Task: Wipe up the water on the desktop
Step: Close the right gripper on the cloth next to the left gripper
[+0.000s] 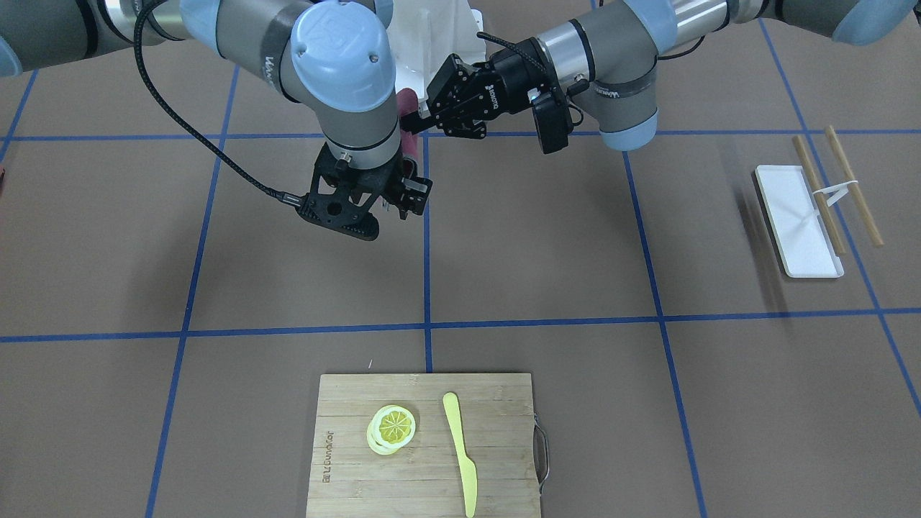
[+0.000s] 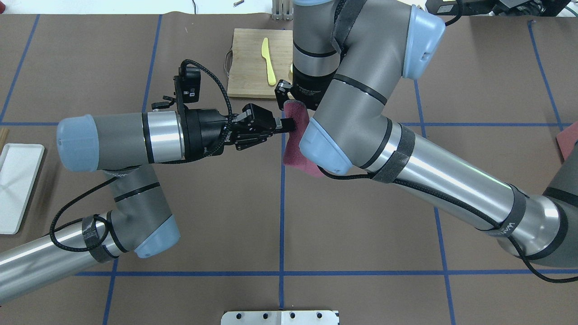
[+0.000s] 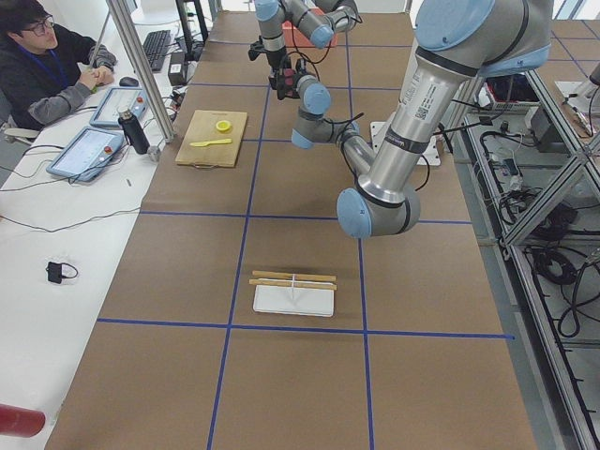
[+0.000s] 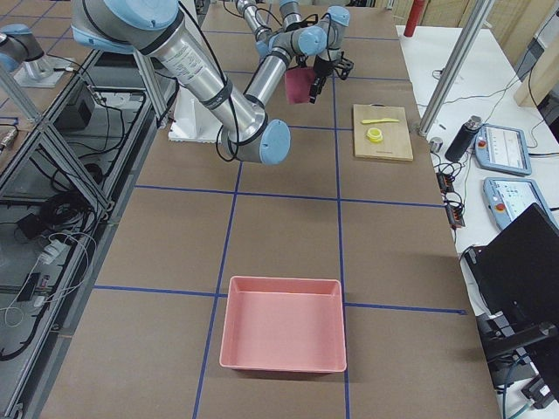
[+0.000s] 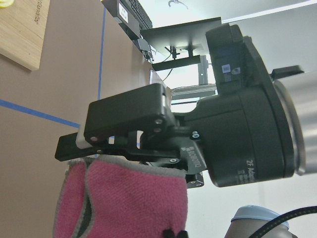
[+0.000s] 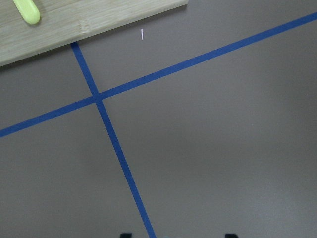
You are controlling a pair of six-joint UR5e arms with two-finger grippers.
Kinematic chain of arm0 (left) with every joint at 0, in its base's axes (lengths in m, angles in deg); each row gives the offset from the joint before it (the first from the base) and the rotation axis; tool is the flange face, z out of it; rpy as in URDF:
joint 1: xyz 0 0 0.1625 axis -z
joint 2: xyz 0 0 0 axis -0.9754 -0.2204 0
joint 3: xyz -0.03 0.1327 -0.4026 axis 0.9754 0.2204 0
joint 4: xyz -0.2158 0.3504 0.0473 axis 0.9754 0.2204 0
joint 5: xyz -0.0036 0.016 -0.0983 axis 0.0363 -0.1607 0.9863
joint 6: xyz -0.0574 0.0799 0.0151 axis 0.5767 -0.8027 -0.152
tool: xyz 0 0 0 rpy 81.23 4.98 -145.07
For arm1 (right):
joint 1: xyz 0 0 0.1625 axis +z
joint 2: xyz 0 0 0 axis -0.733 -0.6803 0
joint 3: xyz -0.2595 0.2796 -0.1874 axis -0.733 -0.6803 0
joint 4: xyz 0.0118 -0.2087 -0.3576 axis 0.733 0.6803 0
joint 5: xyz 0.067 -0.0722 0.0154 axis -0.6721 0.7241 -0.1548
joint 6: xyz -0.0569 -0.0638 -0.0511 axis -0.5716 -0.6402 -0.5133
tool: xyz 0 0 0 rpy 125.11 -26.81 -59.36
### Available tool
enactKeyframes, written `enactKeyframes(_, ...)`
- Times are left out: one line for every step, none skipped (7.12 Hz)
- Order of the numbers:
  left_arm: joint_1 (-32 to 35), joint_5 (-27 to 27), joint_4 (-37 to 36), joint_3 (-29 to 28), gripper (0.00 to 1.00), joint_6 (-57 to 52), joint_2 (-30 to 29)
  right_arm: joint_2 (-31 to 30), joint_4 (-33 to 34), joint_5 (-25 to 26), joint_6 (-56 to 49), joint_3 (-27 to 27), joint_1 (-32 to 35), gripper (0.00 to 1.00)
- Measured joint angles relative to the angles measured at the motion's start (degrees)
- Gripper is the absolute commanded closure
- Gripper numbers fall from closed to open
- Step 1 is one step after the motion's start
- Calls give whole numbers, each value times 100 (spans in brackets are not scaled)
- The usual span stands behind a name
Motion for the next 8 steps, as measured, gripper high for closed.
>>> enactKeyframes(0,-2,4,0,100,0,-3,-1,122,3,0,94,-3,100)
enactKeyframes(0,-3,6,2,100,0,-8,-2,231,7,0,184,-9,100)
enactKeyframes(-4,-3,6,3,100,0,-10,-5,290,13,0,233,-12,100)
enactKeyframes(-5,-4,6,1,100,0,-9,-11,312,19,0,255,-14,100)
enactKeyframes(-2,-4,6,-1,100,0,-5,-15,320,21,0,266,-14,100)
enactKeyframes(-2,-4,6,-2,100,0,-1,-34,323,22,0,297,-11,100)
enactKeyframes(-1,-2,6,-2,33,0,3,-67,323,25,0,351,-9,100)
enactKeyframes(-1,2,18,-3,1,-6,10,-85,324,31,-2,382,-5,100)
